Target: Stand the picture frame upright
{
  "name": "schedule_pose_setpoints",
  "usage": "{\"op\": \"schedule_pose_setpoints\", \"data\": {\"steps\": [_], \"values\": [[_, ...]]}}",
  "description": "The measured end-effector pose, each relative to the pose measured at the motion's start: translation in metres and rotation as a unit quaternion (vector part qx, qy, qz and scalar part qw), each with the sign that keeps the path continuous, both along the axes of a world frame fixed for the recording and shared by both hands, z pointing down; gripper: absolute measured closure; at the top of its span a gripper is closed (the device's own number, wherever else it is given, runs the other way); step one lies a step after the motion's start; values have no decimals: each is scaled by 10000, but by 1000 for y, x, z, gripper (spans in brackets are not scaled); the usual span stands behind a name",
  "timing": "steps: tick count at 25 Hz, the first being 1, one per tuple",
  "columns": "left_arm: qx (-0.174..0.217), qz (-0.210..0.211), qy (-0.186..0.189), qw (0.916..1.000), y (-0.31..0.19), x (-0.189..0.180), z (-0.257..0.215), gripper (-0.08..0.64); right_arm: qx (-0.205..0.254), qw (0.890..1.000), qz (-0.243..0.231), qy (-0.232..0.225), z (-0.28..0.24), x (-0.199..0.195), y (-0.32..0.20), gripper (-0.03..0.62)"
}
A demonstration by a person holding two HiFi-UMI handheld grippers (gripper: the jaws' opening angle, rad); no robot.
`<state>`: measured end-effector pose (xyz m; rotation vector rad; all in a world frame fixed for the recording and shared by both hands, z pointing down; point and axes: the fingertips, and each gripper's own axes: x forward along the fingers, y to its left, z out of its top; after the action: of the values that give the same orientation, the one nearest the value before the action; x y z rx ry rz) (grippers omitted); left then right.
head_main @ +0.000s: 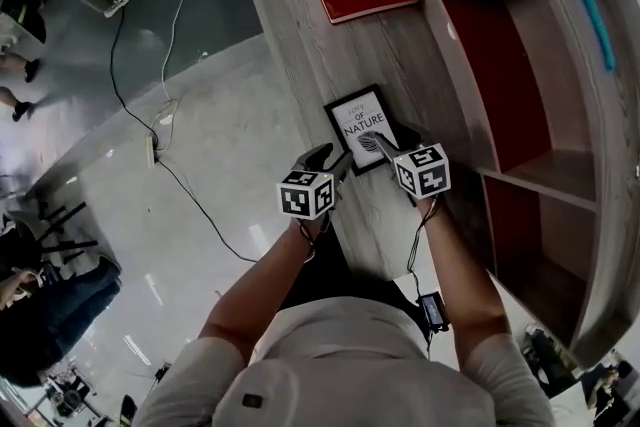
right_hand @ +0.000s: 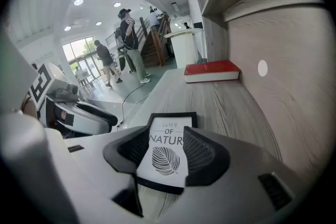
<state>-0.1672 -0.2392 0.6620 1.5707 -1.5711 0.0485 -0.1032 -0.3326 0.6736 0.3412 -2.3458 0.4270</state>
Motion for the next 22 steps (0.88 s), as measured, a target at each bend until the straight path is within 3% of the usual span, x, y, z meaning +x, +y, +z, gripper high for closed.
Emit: {"op": "schedule_pose_setpoints", "data": {"steps": [7,22], "values": [[-225,-89,168,9996,-5,-4,38,345,-88,9988,90,472,48,4,-14,365],[-707,-223,591,9955,-16,0,95,344,-359,9957,165,836,103,2,-35,359]]}}
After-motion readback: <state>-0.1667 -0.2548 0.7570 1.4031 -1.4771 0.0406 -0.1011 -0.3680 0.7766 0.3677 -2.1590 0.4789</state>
